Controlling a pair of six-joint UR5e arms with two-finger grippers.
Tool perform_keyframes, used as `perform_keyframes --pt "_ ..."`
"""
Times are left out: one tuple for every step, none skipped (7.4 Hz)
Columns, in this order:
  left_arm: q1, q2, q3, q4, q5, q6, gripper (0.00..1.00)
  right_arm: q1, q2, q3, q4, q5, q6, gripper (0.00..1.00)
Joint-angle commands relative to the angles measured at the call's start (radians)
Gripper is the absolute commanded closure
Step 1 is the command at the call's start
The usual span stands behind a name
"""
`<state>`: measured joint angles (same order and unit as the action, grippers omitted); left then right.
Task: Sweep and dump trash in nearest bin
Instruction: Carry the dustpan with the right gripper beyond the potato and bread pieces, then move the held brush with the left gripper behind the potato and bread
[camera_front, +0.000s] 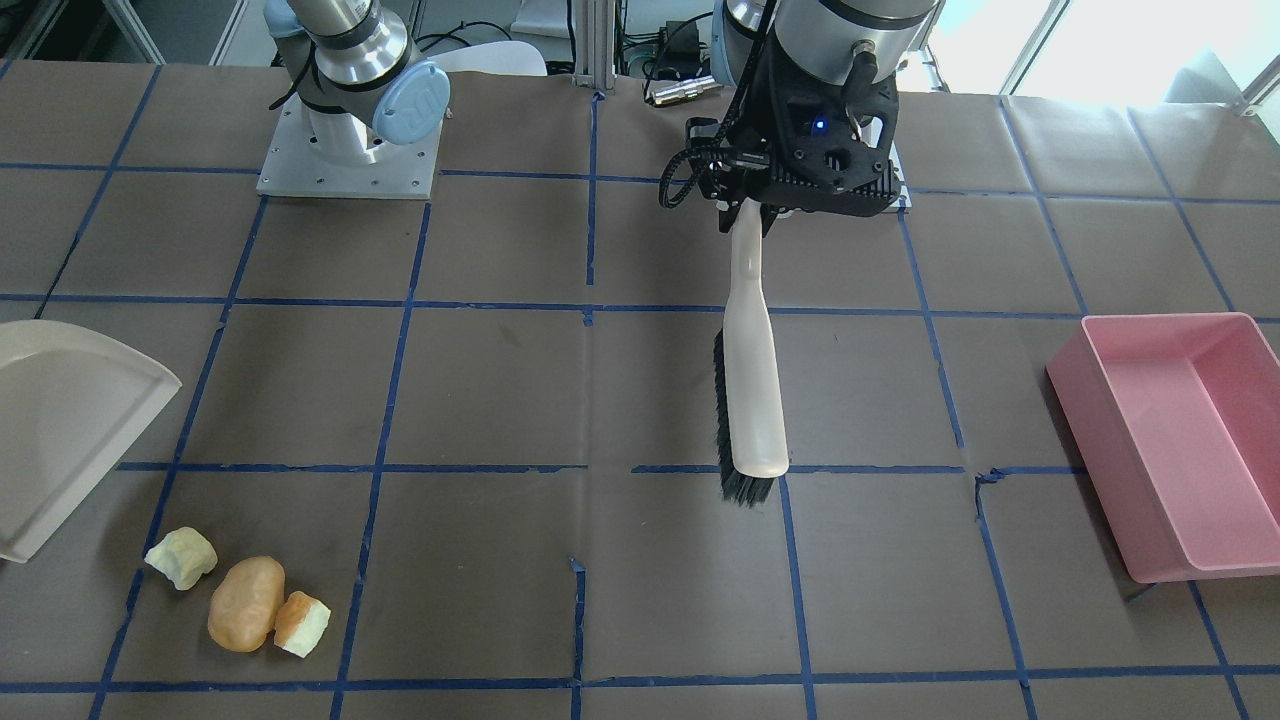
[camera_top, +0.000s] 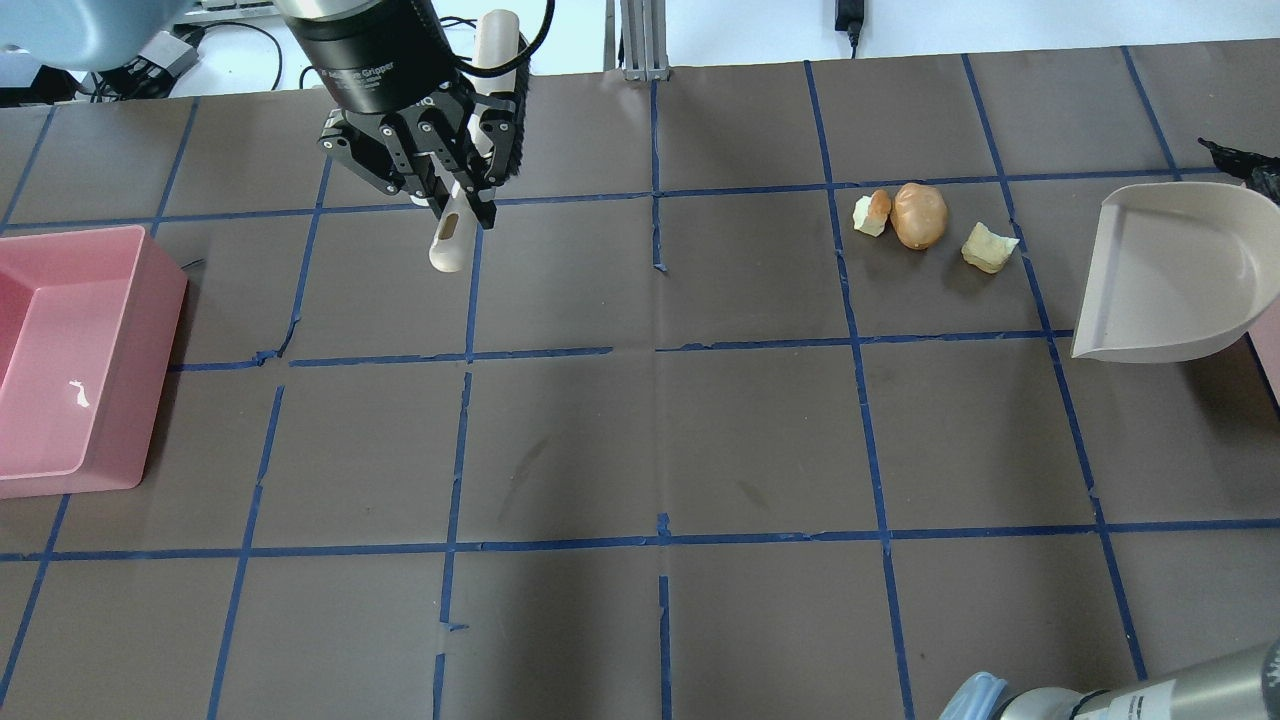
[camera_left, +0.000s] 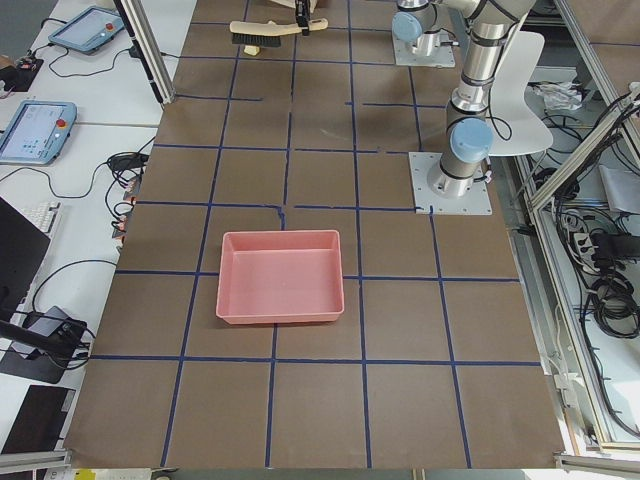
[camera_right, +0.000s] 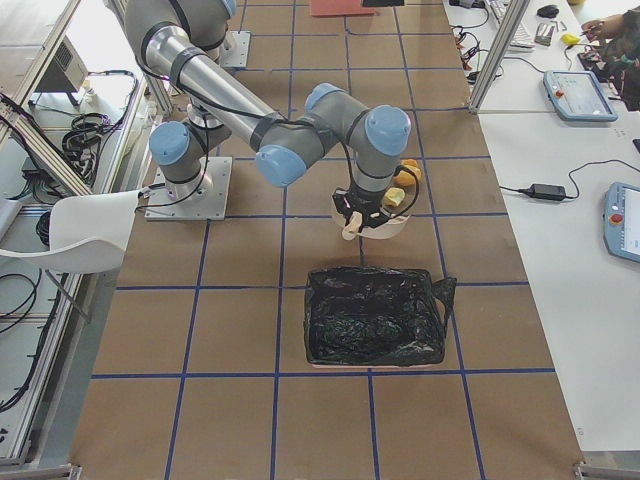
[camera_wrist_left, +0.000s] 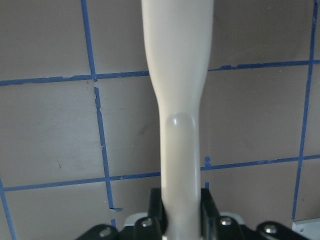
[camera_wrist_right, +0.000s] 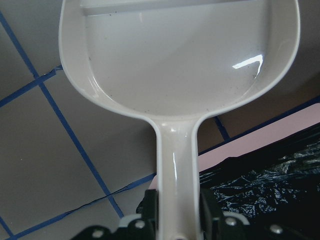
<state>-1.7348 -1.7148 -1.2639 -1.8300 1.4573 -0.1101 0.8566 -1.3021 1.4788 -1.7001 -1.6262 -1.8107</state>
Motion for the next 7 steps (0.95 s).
perform_keyframes --pt "-0.002 0.0 -0.002 0.0 0.0 0.0 1.0 -0.002 0.056 -0.002 -0.058 0.016 -0.022 0.96" --pt "-0.002 -0.012 0.0 0.0 0.0 -0.006 1.0 -0.002 0.061 -0.002 -0.065 0.032 -0.033 0.96" --pt "-0.011 -0.032 0.003 0.005 -0.002 -0.035 1.0 -0.002 0.076 -0.002 -0.066 0.034 -0.038 0.96" --pt "-0.055 -0.057 0.001 0.062 -0.017 -0.093 1.0 -0.002 0.096 -0.002 -0.064 0.032 -0.067 0.95" --pt "-0.115 -0.121 0.014 0.113 -0.008 -0.112 1.0 -0.001 0.096 0.0 -0.064 0.037 -0.088 0.96" --pt "-0.185 -0.181 0.027 0.182 -0.003 -0.138 1.0 -0.001 0.102 0.004 -0.066 0.054 -0.091 0.95" --pt "-0.233 -0.236 0.064 0.202 -0.003 -0.331 1.0 0.004 0.118 -0.002 -0.066 0.054 -0.098 0.95"
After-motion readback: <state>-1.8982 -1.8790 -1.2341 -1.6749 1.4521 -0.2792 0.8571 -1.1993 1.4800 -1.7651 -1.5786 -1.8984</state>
